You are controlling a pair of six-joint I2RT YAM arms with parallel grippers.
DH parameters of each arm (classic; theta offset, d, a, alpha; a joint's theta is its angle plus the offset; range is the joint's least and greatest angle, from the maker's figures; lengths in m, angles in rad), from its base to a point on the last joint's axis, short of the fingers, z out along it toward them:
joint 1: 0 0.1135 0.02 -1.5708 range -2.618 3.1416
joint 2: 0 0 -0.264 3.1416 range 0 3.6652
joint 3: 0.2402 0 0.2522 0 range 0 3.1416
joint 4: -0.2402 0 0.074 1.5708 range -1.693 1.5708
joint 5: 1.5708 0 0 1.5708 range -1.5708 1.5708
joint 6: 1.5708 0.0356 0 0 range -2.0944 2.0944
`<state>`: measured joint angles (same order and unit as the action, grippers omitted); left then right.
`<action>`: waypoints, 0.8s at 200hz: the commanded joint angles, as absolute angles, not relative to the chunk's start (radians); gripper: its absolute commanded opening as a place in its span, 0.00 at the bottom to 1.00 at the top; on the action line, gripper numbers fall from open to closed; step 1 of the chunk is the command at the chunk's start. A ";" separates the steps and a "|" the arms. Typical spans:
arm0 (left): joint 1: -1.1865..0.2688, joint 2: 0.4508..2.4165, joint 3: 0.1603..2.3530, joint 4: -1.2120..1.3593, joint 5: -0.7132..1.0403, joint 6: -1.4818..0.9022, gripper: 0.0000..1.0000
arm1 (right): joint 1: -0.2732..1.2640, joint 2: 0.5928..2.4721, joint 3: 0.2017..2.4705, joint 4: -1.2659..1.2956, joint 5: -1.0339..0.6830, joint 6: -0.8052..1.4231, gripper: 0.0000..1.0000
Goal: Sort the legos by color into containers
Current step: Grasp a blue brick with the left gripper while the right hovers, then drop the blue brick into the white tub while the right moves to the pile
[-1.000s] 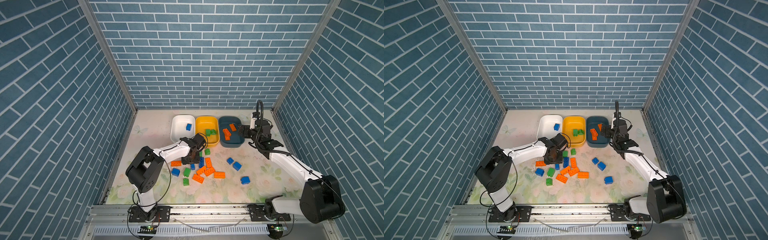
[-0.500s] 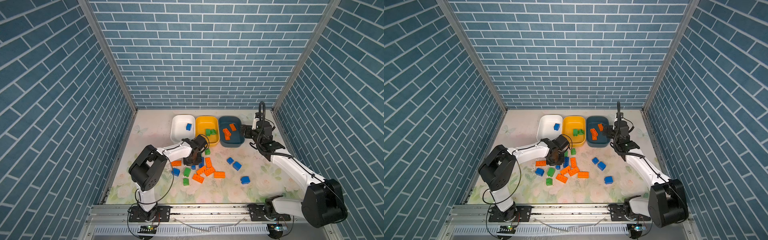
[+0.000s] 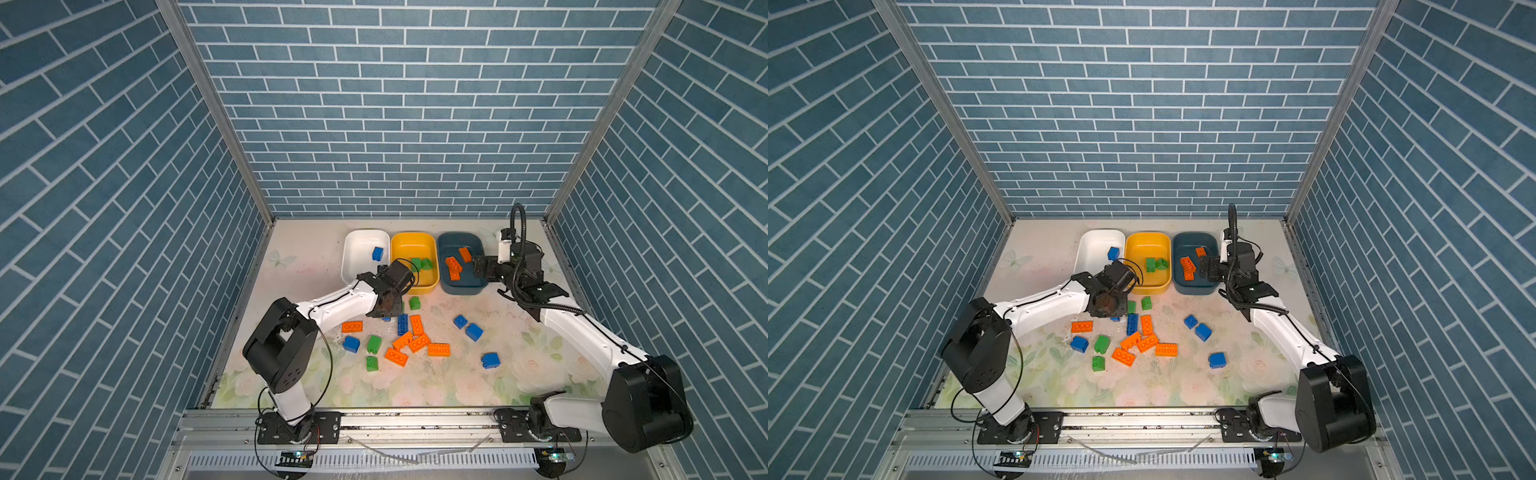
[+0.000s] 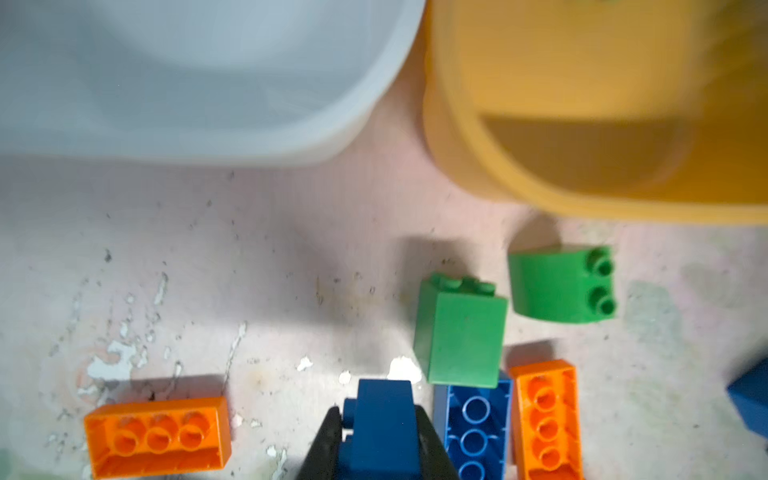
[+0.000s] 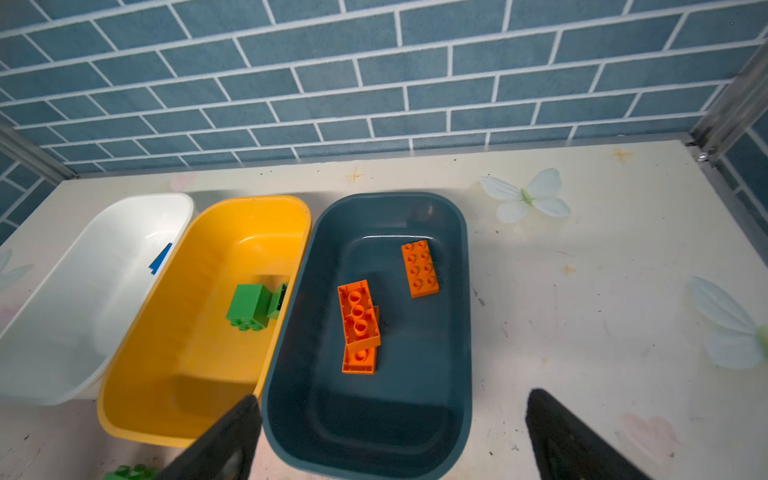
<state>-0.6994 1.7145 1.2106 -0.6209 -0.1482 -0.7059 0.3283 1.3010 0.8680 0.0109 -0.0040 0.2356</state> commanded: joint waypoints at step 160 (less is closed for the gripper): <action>-0.368 2.113 1.811 -0.656 -0.172 -0.650 0.20 | 0.493 1.427 1.080 -0.299 -0.173 0.129 0.99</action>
